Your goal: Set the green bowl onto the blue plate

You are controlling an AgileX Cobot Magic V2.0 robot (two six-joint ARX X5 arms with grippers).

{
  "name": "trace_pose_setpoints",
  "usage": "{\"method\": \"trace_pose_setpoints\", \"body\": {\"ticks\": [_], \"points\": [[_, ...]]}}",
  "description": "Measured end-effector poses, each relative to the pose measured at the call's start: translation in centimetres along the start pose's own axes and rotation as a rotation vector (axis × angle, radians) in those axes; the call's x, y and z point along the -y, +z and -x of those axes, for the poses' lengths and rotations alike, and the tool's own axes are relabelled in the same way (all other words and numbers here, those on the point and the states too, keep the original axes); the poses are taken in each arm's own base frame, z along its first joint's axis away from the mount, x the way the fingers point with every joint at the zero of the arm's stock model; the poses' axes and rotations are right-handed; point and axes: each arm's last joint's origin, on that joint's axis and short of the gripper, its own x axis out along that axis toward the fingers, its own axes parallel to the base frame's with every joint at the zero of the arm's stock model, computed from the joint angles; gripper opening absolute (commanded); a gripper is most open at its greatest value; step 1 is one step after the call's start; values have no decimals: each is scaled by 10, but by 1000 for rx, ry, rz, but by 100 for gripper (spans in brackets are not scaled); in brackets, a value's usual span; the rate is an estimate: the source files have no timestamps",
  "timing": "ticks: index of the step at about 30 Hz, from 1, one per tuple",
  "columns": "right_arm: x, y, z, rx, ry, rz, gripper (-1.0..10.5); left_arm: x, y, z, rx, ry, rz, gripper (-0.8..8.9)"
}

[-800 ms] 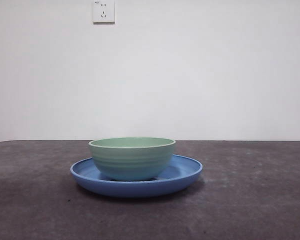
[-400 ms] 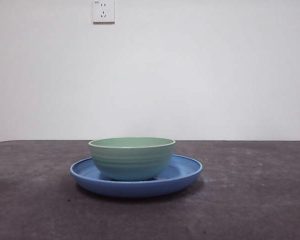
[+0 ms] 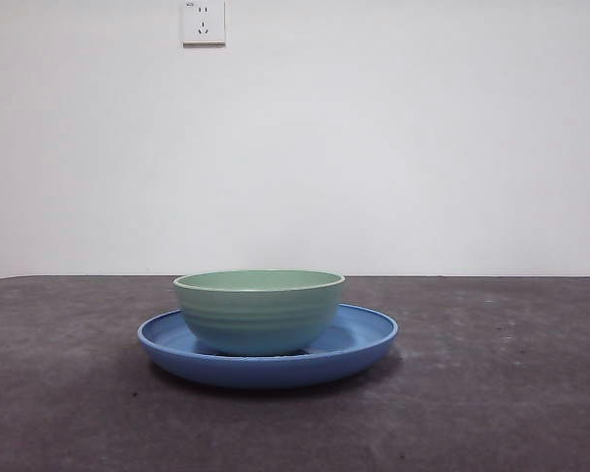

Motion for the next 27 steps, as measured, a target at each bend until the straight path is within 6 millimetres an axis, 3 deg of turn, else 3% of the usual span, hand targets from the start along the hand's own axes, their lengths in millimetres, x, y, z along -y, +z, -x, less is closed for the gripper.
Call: {"method": "trace_pose_setpoints", "body": {"ticks": [8, 27], "points": [[0, 0, 0, 0, 0, 0, 22, -5, -16, -2, -16, 115, 20, 50], [0, 0, 0, 1, 0, 0, 22, -5, -14, -1, 41, 120, 17, 50]]}}
